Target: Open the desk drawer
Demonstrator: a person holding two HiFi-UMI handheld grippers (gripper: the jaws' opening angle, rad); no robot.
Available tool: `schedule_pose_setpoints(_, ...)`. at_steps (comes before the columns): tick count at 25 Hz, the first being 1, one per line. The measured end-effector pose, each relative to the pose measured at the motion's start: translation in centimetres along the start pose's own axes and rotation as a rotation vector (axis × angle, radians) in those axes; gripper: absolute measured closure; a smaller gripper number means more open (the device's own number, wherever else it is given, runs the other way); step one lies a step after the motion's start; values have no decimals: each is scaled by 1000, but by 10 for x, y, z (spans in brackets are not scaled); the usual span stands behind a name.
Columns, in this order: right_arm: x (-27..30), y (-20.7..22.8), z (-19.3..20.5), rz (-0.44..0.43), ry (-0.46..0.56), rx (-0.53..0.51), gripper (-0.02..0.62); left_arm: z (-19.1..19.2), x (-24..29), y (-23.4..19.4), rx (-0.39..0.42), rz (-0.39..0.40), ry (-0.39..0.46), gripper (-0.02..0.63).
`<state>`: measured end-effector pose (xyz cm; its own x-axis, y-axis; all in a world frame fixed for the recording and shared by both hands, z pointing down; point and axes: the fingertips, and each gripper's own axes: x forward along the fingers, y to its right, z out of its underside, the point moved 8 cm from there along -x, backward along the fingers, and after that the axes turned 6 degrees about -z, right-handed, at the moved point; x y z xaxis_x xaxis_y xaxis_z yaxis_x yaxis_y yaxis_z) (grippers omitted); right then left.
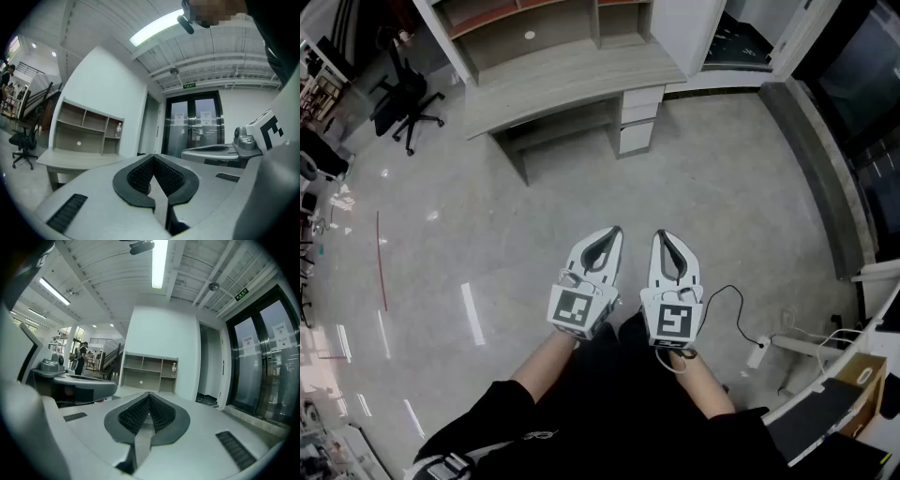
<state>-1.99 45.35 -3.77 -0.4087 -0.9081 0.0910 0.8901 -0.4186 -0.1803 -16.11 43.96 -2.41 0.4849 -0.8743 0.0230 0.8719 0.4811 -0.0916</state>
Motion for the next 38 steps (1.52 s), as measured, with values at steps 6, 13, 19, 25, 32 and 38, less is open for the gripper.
schedule_pose_setpoints(6, 0, -9, 0, 6, -27, 31, 589, 0, -6, -7, -19, -12, 6, 601)
schedule_pose_setpoints(13, 4, -32, 1, -16, -36, 10, 589, 9, -23, -21, -20, -3, -30, 601)
schedule_pose_setpoints(19, 7, -51, 4, -16, -71, 26, 589, 17, -35, -38, -30, 1, -59, 601)
schedule_pose_setpoints(25, 13, -32, 17, 0, -82, 33, 589, 28, -10, -31, -34, 17, -81, 601)
schedule_pose_setpoints(32, 42, 7, 21, 8, -86, 75, 589, 23, 39, -24, -2, 42, -98, 601)
schedule_pose_setpoints(38, 64, 51, 25, -19, -82, 82, 589, 21, 91, -10, 11, 39, -108, 601)
